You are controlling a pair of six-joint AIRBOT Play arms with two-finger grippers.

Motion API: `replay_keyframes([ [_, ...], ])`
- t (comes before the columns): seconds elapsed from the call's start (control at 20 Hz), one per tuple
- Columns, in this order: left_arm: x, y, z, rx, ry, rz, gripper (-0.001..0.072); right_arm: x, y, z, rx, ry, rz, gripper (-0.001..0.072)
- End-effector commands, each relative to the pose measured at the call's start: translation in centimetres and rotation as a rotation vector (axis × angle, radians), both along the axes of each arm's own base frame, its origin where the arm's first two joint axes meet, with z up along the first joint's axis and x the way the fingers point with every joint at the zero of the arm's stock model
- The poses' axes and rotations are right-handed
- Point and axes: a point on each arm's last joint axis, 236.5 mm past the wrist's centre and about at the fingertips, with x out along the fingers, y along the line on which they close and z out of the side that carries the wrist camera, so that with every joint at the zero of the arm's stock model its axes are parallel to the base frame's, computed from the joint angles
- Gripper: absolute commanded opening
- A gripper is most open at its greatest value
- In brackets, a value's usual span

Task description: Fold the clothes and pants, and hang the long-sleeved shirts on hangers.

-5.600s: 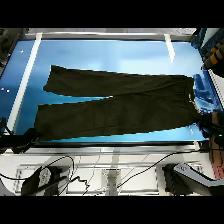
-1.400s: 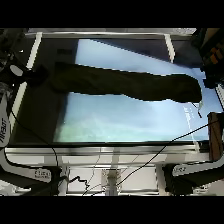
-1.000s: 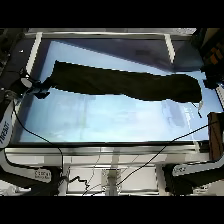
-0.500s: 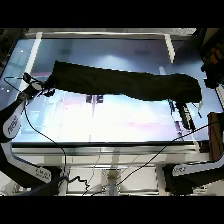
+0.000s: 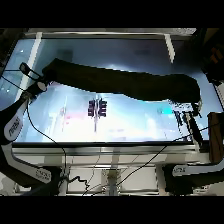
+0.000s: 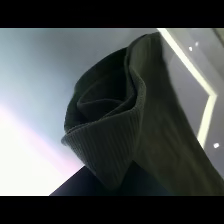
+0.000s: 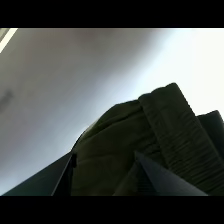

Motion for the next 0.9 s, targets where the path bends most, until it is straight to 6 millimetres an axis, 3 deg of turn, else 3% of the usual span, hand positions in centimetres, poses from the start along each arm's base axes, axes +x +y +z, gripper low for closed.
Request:
replay_keyframes([
  [0.0, -1.8, 0.4, 4.1, 0.233, 0.052, -0.128, 0.0013, -0.2, 1.0, 3.2, -0.111, -0.034, 0.083, 0.0197],
  [0.05, -2.9, 0.5, 4.3, 0.244, 0.104, -0.143, 0.0013, 0.0, 2.0, 3.9, -0.104, -0.048, 0.097, 0.0020],
  [0.15, -5.7, 0.4, 3.2, 0.237, 0.247, -0.169, 0.0014, 0.9, 5.6, 4.6, -0.057, -0.071, 0.154, 0.0026],
  [0.25, -7.9, 0.2, 1.3, 0.217, 0.373, -0.195, 0.0013, 2.0, 11.4, 4.0, -0.015, -0.051, 0.266, 0.0026],
  [0.35, -9.5, -0.3, -0.1, 0.257, 0.460, -0.263, 0.0013, 2.3, 19.1, 3.1, 0.008, -0.011, 0.423, 0.0025],
  [0.45, -10.1, -0.8, -0.1, 0.265, 0.484, -0.285, 0.0013, 2.4, 26.7, 2.8, 0.007, -0.007, 0.560, 0.0025],
  [0.55, -9.7, -0.9, 1.7, 0.277, 0.438, -0.280, 0.0013, 2.3, 33.4, 2.2, -0.002, -0.019, 0.670, 0.0025],
  [0.7, -9.6, -1.4, 6.2, 0.332, 0.340, -0.296, 0.0013, 2.1, 41.8, 1.3, 0.037, -0.055, 0.745, 0.0023],
  [0.85, -10.1, -3.9, 10.8, 0.488, 0.250, -0.413, 0.0013, 0.9, 50.6, -0.5, 0.063, -0.035, 0.879, 0.0023],
])
